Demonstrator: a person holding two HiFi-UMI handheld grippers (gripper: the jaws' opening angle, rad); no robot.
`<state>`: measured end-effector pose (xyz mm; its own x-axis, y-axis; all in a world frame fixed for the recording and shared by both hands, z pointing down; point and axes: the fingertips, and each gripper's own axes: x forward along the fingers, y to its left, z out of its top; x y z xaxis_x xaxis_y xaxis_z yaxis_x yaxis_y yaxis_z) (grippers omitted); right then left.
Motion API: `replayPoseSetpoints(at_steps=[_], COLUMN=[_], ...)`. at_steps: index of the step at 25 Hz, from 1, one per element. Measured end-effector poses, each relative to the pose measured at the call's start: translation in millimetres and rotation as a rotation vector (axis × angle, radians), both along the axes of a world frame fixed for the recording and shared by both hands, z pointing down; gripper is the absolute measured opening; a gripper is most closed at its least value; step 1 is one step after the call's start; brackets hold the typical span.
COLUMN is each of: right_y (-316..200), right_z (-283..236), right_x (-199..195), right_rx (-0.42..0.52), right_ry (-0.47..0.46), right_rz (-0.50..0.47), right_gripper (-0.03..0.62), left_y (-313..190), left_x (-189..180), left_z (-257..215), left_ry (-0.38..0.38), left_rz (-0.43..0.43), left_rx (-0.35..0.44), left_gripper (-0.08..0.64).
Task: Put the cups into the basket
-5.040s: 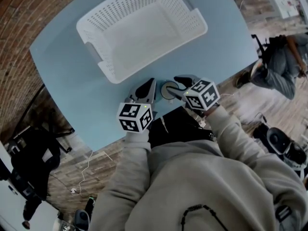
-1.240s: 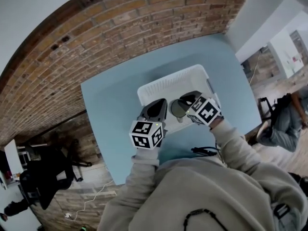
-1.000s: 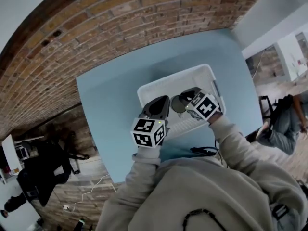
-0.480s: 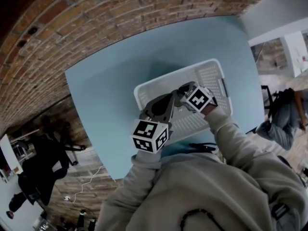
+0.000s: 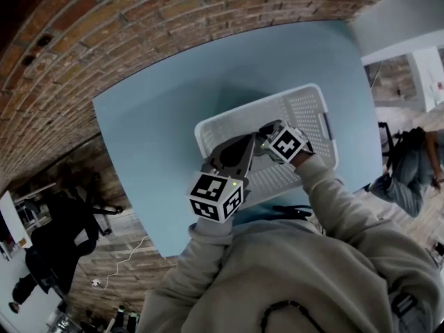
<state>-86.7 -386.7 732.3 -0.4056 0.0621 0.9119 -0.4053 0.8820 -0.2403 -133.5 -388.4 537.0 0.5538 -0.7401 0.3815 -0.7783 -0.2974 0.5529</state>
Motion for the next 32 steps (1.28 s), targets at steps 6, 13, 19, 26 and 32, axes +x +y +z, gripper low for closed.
replayPoseSetpoints(at_steps=[6, 13, 19, 26, 32], right_y=[-1, 0, -7, -17, 4], right_z=[-4, -12, -33, -98, -175], right_x=[-5, -5, -9, -16, -9], right_rx=[0.028, 0.024, 0.030, 0.123, 0.182], right_ry=[-0.038, -0.049, -0.110, -0.319, -0.527], right_rz=[-0.016, -0.013, 0.039, 0.124, 0.190], right_gripper=[0.160, 0.164, 0.163, 0.155, 0.057], left_y=[1, -1, 3, 18, 48], left_x=[1, -2, -8, -13, -1], left_z=[0, 1, -5, -36, -65], left_ry=[-0.004, 0.002, 0.004, -0.023, -0.064], left_rz=[0.004, -0.006, -0.023, -0.044, -0.016], left_rx=[0.001, 0.003, 0.019, 0.090, 0.144], left_gripper=[-0.005, -0.005, -0.005, -0.005, -0.005])
